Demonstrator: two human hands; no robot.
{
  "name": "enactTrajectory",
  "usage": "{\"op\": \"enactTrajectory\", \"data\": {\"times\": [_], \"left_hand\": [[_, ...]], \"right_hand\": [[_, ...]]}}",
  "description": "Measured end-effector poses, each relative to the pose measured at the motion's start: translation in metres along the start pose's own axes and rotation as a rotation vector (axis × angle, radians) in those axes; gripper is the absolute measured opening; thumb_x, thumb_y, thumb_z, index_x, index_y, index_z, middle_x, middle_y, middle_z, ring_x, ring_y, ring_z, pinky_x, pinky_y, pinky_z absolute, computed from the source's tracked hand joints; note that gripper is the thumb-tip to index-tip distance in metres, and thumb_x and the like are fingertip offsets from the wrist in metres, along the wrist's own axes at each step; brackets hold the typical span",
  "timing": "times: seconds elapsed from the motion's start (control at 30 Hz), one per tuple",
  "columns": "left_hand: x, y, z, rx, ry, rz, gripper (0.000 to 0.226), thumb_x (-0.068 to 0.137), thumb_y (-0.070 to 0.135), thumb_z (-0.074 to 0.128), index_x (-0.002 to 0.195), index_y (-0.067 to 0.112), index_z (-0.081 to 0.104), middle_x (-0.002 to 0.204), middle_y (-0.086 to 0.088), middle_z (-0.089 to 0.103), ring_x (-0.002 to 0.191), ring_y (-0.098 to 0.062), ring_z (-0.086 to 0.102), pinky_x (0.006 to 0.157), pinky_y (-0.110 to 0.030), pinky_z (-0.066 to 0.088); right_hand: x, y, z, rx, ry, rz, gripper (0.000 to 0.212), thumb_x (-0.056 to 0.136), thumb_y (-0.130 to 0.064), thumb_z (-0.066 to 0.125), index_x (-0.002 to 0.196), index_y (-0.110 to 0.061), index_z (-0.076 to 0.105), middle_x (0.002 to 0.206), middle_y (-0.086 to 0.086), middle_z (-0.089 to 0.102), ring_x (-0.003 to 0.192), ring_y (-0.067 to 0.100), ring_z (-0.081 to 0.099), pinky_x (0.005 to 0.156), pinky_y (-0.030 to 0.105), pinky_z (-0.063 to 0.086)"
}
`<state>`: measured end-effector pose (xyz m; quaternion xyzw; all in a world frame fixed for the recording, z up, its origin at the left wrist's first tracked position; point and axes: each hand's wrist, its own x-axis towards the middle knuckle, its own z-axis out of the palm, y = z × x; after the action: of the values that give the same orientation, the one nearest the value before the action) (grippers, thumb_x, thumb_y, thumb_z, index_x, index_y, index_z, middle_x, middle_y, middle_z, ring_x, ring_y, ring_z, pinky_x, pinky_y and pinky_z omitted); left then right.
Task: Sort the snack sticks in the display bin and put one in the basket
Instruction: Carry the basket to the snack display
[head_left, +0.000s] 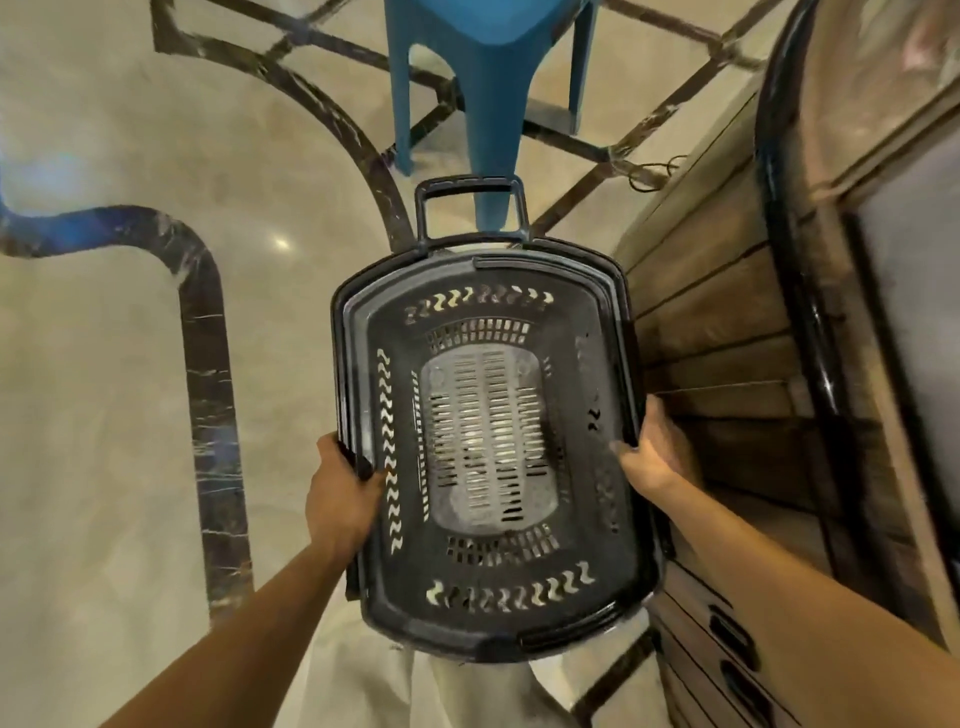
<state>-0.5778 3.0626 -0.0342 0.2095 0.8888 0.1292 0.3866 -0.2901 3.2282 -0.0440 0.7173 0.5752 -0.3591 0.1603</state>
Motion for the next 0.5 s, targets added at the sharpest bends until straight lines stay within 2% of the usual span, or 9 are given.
{"op": "enactTrajectory", "data": {"times": [0.23, 0.33, 0.37, 0.43, 0.5], "left_hand": [[0.012, 0.002, 0.002, 0.101, -0.074, -0.091, 0.042, 0.093, 0.012, 0.067, 0.114, 0.014, 0.03, 0.122, -0.022, 0.062, 0.101, -0.044, 0.063, 0.083, -0.048, 0.051], [0.011, 0.019, -0.017, 0.185, -0.212, -0.116, 0.043, 0.094, 0.018, 0.065, 0.124, 0.006, 0.036, 0.127, -0.023, 0.059, 0.109, -0.042, 0.06, 0.087, -0.045, 0.049], [0.007, 0.028, -0.029, 0.227, -0.27, -0.1, 0.046, 0.094, 0.022, 0.066, 0.129, 0.004, 0.041, 0.128, -0.021, 0.059, 0.112, -0.04, 0.06, 0.089, -0.041, 0.048], [-0.004, 0.048, -0.061, 0.418, -0.347, -0.022, 0.049, 0.094, 0.032, 0.064, 0.133, 0.007, 0.047, 0.129, -0.016, 0.06, 0.113, -0.034, 0.06, 0.093, -0.04, 0.05], [-0.02, 0.074, -0.097, 0.628, -0.284, 0.1, 0.055, 0.094, 0.045, 0.058, 0.139, 0.016, 0.044, 0.133, -0.011, 0.057, 0.117, -0.032, 0.058, 0.098, -0.045, 0.051]], "right_hand": [[0.01, -0.006, -0.002, -0.094, -0.062, 0.0, 0.074, 0.097, -0.029, 0.065, 0.153, -0.01, 0.02, 0.148, 0.017, 0.046, 0.133, 0.037, 0.048, 0.102, 0.045, 0.045], [0.0, -0.022, -0.023, -0.239, -0.169, 0.025, 0.085, 0.097, -0.036, 0.063, 0.157, -0.008, 0.01, 0.153, 0.017, 0.039, 0.137, 0.035, 0.045, 0.106, 0.045, 0.045], [-0.007, -0.031, -0.034, -0.275, -0.193, 0.018, 0.085, 0.097, -0.037, 0.063, 0.158, -0.01, 0.01, 0.153, 0.015, 0.039, 0.137, 0.034, 0.045, 0.107, 0.045, 0.045], [-0.027, -0.054, -0.06, -0.332, -0.206, -0.073, 0.072, 0.096, -0.037, 0.063, 0.154, -0.017, 0.026, 0.145, 0.013, 0.045, 0.132, 0.034, 0.048, 0.104, 0.044, 0.045], [-0.058, -0.084, -0.091, -0.41, -0.191, -0.186, 0.061, 0.098, -0.039, 0.058, 0.149, -0.018, 0.033, 0.142, 0.012, 0.047, 0.13, 0.034, 0.048, 0.102, 0.044, 0.045]]}}
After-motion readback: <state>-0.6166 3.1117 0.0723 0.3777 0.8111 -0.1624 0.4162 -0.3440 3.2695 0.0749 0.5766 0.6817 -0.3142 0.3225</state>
